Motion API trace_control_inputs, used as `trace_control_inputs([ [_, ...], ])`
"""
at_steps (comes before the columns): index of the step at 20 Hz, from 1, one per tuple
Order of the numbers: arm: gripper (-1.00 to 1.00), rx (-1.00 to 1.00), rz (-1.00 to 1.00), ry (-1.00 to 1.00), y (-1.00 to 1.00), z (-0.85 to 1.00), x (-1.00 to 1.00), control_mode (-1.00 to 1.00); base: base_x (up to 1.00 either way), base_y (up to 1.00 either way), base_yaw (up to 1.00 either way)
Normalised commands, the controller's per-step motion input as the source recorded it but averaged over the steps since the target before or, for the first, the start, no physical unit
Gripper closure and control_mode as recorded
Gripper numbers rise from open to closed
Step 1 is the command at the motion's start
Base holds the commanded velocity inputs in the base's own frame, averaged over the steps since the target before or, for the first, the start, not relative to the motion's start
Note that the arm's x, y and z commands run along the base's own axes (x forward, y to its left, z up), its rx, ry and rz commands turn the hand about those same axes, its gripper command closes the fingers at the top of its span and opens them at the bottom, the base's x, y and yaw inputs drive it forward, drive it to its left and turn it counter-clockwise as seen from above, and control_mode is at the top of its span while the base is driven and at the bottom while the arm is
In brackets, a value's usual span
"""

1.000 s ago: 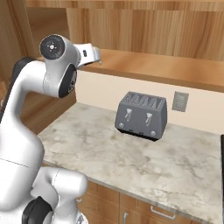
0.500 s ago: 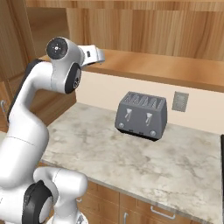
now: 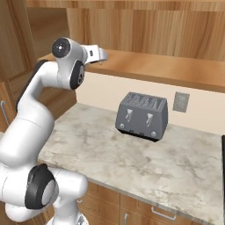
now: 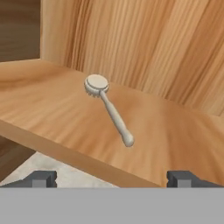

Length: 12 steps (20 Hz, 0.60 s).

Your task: Locate and retrieve the dish brush and dish brush from the cabinet. Place them next to the sink.

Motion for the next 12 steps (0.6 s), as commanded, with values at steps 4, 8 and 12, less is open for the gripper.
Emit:
trace_control_inputs([
  [4,-1.00,0.00,0.00,0.00,-0.11,0.02,0.31,-1.00,0.00,0.00,0.00],
  [8,-1.00,0.01,0.00,0.00,-0.08,0.00,0.31,-1.00,0.00,0.00,0.00],
  [12,-1.00,0.02,0.01,0.00,-0.05,0.00,0.32,-1.00,0.00,0.00,0.00],
])
